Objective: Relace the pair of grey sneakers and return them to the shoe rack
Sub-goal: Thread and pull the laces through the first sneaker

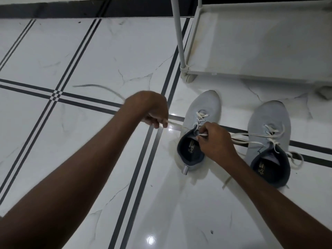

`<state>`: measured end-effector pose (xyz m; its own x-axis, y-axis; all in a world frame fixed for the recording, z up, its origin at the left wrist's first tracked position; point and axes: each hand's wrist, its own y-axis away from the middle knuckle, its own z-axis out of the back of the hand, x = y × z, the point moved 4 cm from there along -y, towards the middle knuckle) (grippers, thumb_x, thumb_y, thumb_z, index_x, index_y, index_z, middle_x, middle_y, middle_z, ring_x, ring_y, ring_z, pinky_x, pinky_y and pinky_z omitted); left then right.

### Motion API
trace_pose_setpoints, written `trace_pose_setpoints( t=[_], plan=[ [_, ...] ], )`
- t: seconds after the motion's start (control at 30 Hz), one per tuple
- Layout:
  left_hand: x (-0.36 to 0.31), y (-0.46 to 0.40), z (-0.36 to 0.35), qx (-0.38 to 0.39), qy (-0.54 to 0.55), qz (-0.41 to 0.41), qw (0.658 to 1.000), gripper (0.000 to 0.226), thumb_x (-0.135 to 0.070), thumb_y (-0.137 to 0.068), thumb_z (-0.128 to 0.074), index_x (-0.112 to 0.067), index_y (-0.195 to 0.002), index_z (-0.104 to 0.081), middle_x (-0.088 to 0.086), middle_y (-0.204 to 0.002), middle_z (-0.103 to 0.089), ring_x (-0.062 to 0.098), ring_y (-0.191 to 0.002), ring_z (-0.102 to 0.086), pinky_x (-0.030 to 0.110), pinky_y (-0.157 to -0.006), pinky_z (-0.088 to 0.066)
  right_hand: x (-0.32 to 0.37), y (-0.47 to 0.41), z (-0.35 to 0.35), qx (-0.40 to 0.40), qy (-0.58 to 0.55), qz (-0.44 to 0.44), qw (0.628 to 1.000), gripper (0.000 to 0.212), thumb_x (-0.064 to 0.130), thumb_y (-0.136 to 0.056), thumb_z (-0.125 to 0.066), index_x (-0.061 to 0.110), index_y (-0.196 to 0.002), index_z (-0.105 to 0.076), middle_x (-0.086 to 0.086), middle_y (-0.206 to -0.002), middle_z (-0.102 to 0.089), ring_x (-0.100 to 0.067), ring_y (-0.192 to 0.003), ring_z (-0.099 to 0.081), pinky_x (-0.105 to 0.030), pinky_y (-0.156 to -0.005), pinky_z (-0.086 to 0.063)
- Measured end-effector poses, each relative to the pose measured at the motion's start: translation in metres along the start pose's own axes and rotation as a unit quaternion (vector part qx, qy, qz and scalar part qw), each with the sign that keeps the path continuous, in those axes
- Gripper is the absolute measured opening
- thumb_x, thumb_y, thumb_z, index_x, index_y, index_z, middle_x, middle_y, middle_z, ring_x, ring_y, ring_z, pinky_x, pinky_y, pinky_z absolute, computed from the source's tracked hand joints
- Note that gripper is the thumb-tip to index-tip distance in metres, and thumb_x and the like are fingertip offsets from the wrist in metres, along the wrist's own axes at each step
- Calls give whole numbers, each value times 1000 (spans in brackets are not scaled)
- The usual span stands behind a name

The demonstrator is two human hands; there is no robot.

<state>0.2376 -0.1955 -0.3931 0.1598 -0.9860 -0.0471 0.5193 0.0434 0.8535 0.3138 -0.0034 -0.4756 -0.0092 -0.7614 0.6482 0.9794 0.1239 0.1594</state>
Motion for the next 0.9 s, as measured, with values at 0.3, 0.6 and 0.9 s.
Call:
trace_pose_setpoints(
  t=[0.3,0.6,0.9],
  plan=[
    [-16,-35,-64,-258,70,-194,944,26,-33,-79,-80,-16,-97,-76,3,-88,-77,19,-83,-70,27,-72,-51,8,-20,-1,38,-25,32,998,15,10,-77,-74,8,-91,-68,-11,-96,-68,-28,-86,-64,-31,-75,-48],
    [-17,-28,-69,-321,42,-188,927,47,-57,-69,-78,-25,-103,-71,-2,-86,-73,15,-80,-68,27,-66,-50,-4,-24,18,22,130,-29,991,33,51,-76,-72,19,-79,-70,-6,-80,-70,-30,-80,-64,-32,-66,-48],
    [-20,-26,-68,-314,48,-204,926,26,-42,-92,-62,-22,-97,-78,2,-72,-72,21,-68,-66,27,-57,-44,-8,-21,23,144,57,-2,988,22,27,-90,-58,14,-77,-70,-11,-82,-71,-31,-83,-63,-36,-72,-49]
  ],
)
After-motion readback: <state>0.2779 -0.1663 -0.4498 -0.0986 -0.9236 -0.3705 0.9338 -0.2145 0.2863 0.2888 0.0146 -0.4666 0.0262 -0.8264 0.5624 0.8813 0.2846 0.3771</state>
